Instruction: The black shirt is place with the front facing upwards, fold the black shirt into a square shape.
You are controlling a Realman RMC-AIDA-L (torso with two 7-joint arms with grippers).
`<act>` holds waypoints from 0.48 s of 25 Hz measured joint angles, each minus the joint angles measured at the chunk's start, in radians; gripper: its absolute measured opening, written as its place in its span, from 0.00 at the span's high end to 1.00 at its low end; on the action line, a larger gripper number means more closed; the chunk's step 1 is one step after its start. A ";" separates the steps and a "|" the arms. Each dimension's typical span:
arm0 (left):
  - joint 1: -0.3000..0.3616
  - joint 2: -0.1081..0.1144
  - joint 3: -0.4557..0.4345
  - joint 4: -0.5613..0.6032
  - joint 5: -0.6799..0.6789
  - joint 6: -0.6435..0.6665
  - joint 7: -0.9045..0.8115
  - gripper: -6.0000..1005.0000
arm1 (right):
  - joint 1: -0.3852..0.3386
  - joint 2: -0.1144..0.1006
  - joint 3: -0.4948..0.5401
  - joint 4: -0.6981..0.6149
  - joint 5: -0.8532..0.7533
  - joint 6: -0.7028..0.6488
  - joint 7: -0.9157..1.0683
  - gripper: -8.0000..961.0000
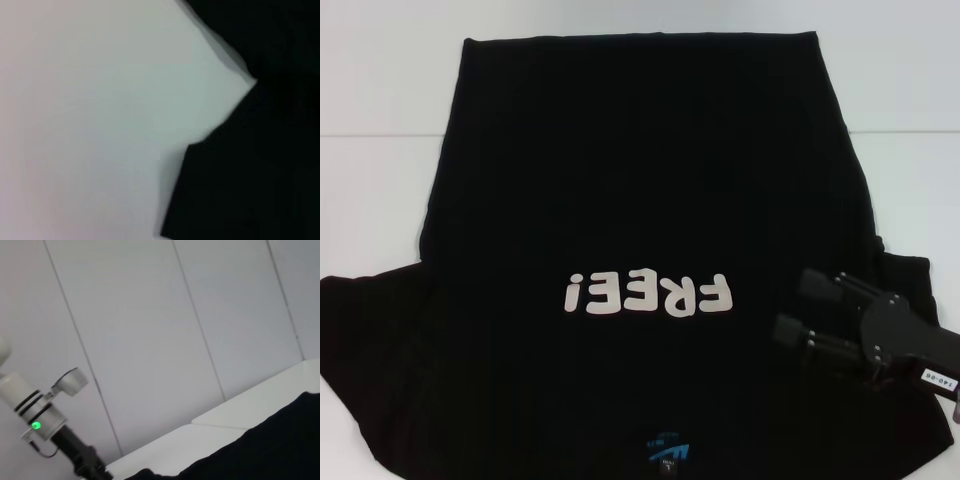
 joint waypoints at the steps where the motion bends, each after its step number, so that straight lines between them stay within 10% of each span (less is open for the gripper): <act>1: 0.001 0.000 -0.017 -0.001 -0.003 0.010 0.001 0.70 | 0.003 0.001 0.000 0.004 0.003 0.004 -0.008 0.07; 12: -0.087 0.049 -0.196 -0.097 -0.021 0.076 -0.058 0.48 | 0.028 0.001 -0.007 0.054 0.010 0.045 -0.088 0.07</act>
